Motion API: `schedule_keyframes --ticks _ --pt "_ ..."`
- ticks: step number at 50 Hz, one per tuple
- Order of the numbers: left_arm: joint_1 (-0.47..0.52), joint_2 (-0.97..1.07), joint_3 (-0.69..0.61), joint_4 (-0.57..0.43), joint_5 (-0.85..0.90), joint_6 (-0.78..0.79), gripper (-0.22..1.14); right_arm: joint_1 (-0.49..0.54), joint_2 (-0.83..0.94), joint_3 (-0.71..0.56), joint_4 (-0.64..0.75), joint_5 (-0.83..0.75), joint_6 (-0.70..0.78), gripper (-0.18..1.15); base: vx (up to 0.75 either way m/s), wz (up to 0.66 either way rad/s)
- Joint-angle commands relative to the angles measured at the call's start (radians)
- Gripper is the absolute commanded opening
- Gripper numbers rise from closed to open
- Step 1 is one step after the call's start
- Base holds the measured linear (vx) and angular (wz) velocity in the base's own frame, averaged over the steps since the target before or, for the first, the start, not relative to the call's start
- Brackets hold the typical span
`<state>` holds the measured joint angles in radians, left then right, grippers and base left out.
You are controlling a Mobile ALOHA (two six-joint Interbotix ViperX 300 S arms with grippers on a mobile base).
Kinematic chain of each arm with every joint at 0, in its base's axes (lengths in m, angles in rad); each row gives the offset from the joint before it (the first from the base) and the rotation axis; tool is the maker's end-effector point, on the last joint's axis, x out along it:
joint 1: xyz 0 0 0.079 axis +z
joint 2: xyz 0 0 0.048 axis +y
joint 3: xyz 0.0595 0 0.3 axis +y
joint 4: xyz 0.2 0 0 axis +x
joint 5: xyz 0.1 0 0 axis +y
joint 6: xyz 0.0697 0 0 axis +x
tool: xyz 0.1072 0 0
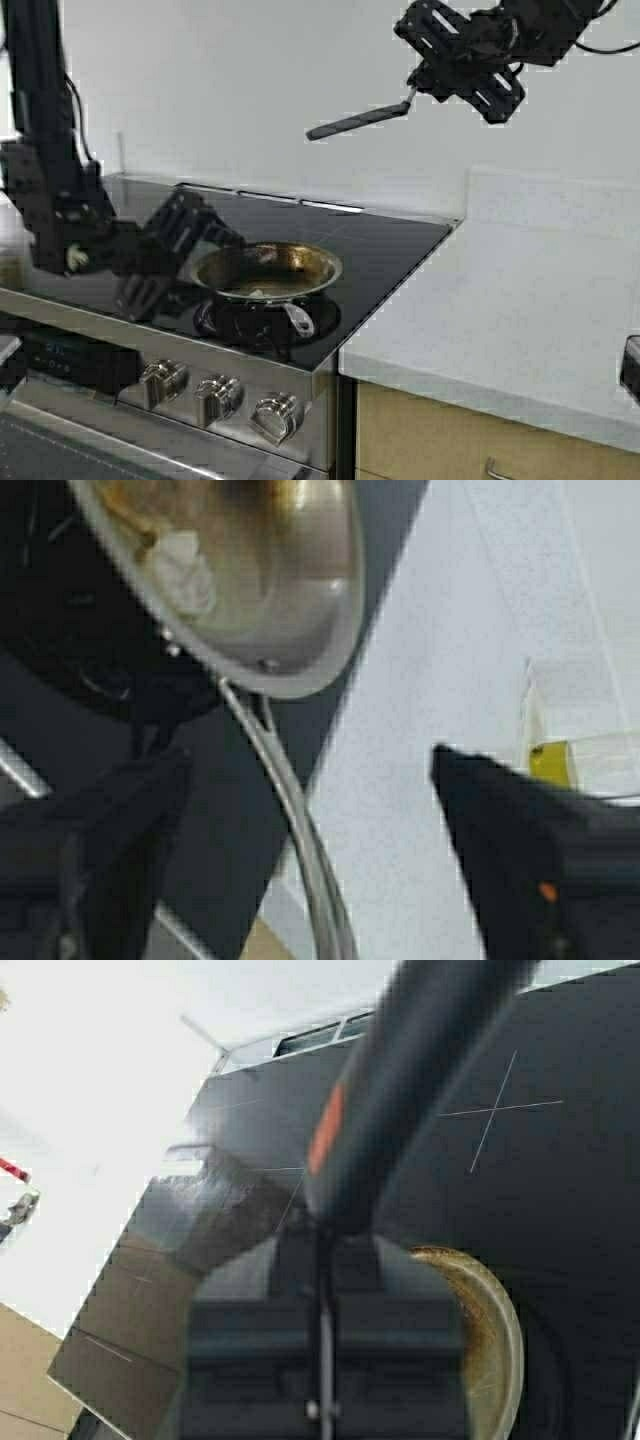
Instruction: Add oil to the pan and cook the shrimp and serve it
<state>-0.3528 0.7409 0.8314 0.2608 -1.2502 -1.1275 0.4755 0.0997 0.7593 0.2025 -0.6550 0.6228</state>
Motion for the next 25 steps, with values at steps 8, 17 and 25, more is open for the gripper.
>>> schedule_keyframes --ticks 8,17,25 --pt "-0.083 0.126 -0.163 0.003 -0.008 -0.133 1.02 0.002 -0.035 -0.011 -0.005 -0.006 -0.002 0.07 0.00 0.00" --pt "-0.129 0.196 -0.265 -0.006 -0.006 -0.216 1.02 0.002 -0.037 -0.011 -0.003 -0.006 0.000 0.07 0.00 0.00" --pt "-0.147 0.241 -0.339 -0.018 0.012 -0.256 1.02 0.002 -0.043 -0.011 -0.003 -0.006 0.000 0.08 0.00 0.00"
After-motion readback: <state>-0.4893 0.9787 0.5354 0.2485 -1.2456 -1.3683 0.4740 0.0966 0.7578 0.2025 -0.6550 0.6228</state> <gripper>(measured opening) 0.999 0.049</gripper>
